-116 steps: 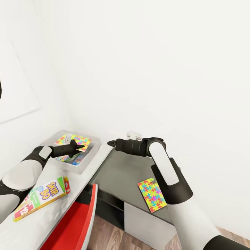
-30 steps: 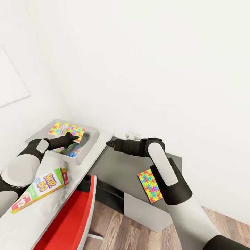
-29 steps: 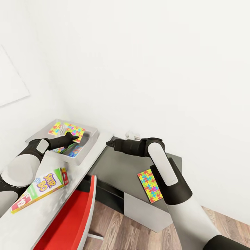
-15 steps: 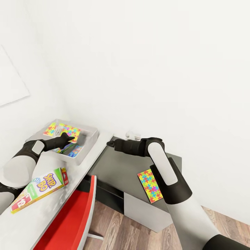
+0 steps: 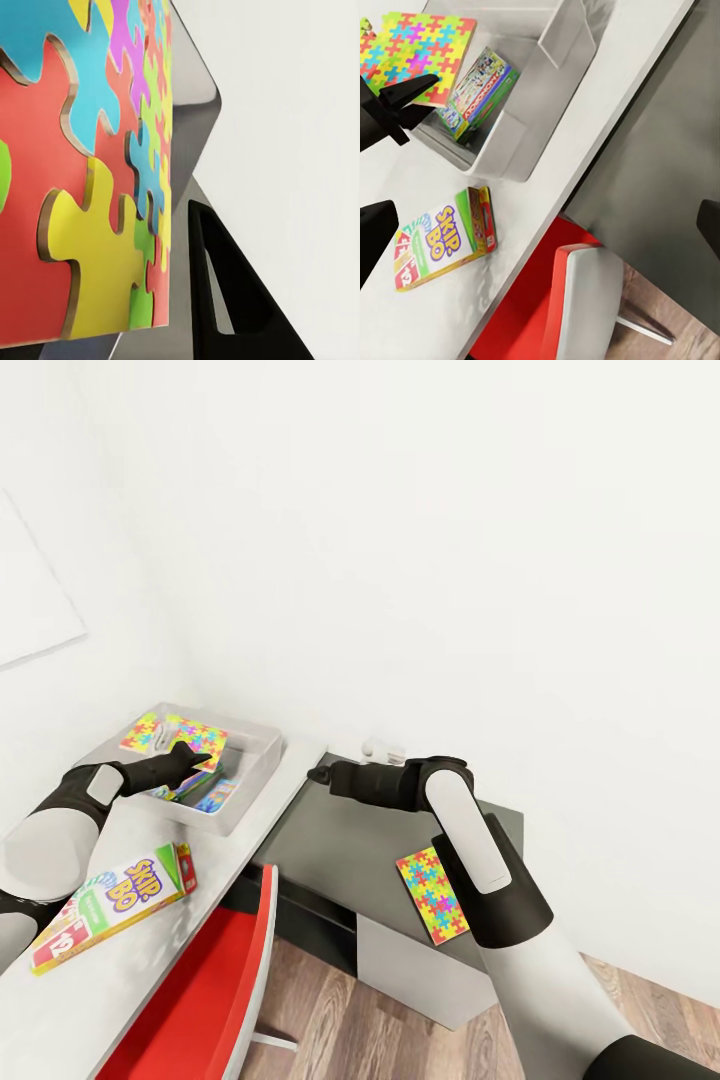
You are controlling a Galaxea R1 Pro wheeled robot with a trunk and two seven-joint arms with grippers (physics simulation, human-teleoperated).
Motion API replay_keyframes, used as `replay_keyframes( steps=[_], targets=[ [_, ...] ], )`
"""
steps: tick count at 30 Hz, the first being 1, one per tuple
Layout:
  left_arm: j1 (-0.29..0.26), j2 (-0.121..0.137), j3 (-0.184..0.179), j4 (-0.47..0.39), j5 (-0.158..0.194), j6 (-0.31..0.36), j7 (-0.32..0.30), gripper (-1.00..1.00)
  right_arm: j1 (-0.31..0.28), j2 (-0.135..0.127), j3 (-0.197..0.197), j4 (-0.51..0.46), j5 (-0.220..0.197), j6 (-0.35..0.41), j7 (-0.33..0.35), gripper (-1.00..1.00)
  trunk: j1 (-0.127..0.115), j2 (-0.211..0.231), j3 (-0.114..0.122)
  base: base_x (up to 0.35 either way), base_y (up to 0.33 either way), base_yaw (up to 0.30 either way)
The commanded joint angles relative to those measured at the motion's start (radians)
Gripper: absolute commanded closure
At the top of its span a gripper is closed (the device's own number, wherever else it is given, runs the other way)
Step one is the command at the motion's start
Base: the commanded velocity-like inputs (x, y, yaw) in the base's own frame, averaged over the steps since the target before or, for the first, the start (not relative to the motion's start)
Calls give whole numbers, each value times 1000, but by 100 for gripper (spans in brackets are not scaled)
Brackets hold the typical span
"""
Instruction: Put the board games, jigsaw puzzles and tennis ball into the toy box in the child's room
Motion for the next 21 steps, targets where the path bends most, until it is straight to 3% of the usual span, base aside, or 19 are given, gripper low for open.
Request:
replay_keyframes(
  steps=[1, 18, 21],
  targets=[
    [-2, 0, 8, -1, -11, 6, -7, 100, -1, 0, 0, -1, -9, 2, -11, -100, 1, -2, -2, 0, 0, 0],
    [-2, 0, 8, 0, -10, 6, -8, 100, -1, 0, 0, 0, -9, 1, -11, -100, 1, -2, -24, 0, 0, 0],
    [-2, 0, 8, 4, -10, 30, -13, 100, -1, 0, 0, -1, -10, 1, -12, -100, 1, -2, -29, 0, 0, 0]
  ],
)
